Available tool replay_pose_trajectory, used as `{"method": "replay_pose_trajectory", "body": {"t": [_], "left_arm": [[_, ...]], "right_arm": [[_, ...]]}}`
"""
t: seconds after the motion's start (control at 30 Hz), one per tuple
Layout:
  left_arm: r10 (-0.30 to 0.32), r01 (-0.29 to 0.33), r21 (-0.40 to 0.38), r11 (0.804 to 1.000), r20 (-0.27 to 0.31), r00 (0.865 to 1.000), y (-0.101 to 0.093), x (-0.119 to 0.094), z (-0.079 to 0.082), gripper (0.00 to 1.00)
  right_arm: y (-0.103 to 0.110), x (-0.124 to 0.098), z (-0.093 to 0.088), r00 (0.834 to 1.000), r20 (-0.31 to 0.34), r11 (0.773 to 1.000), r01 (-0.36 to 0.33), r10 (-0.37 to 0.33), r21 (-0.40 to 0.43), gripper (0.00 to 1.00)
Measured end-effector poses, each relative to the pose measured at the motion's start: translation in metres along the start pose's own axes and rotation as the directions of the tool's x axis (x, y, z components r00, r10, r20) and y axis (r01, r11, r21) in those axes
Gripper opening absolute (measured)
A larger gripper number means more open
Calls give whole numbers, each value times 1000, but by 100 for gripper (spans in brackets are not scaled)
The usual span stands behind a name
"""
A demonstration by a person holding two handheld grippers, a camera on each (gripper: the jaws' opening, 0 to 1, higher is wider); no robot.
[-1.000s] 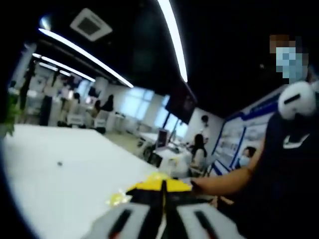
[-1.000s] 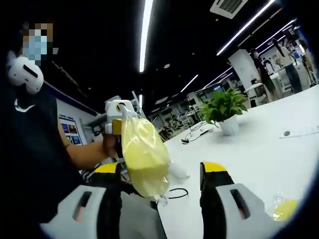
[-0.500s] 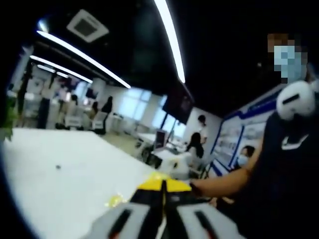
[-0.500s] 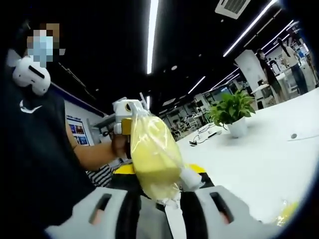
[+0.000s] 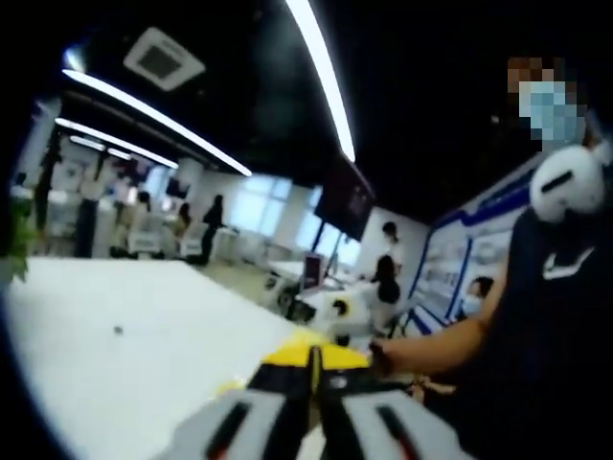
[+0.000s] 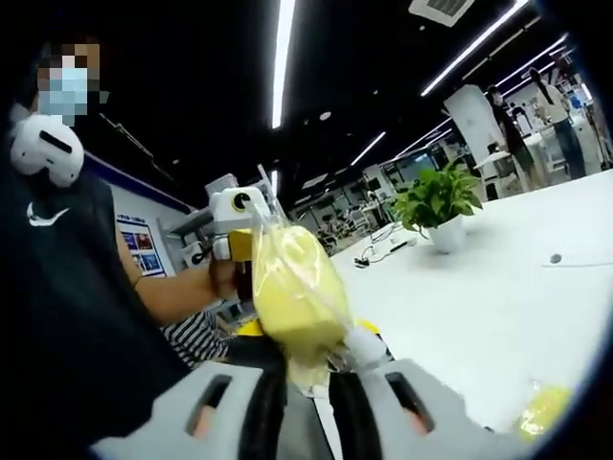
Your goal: Compare the silicone blocks by pressing each to a similar depth, holding the contact briefly, and releasing to observe deformation and rebound differences across the visible hardness samples.
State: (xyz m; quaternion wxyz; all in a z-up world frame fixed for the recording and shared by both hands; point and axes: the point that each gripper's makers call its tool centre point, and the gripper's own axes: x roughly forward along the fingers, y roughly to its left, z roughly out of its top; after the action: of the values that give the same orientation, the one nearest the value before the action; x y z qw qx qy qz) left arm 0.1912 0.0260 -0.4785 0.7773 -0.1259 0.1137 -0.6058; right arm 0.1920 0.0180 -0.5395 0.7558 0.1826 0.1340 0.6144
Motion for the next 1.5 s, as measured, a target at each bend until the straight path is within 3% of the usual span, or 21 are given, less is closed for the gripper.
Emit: {"method": "replay_pose_trajectory", "body": {"t": [0.23,0.57,1.0,1.37,1.43,1.5], "left_arm": [[22,-22,24,999,-14,1000,4,0,-5,7],[30,-30,5,1000,-7,1000,6,-2,-5,1],[31,-31,2,1000,-4,1000,5,-3,-7,0],[50,-50,47,998,9,999,6,-2,-4,0],[55,-55,49,997,14,998,7,-2,-3,0],[57,-58,35,998,14,998,8,-3,-2,0]], "right_arm": [[0,1,-1,1000,-23,1000,6,-5,17,6],[-1,0,-3,999,-42,999,10,-8,44,5],[3,0,-5,998,-67,998,4,0,67,3],[2,1,-4,998,-62,996,0,6,87,4],[0,1,-2,999,-50,998,14,-11,59,5],[2,2,-3,999,-51,995,2,3,99,7]]}}
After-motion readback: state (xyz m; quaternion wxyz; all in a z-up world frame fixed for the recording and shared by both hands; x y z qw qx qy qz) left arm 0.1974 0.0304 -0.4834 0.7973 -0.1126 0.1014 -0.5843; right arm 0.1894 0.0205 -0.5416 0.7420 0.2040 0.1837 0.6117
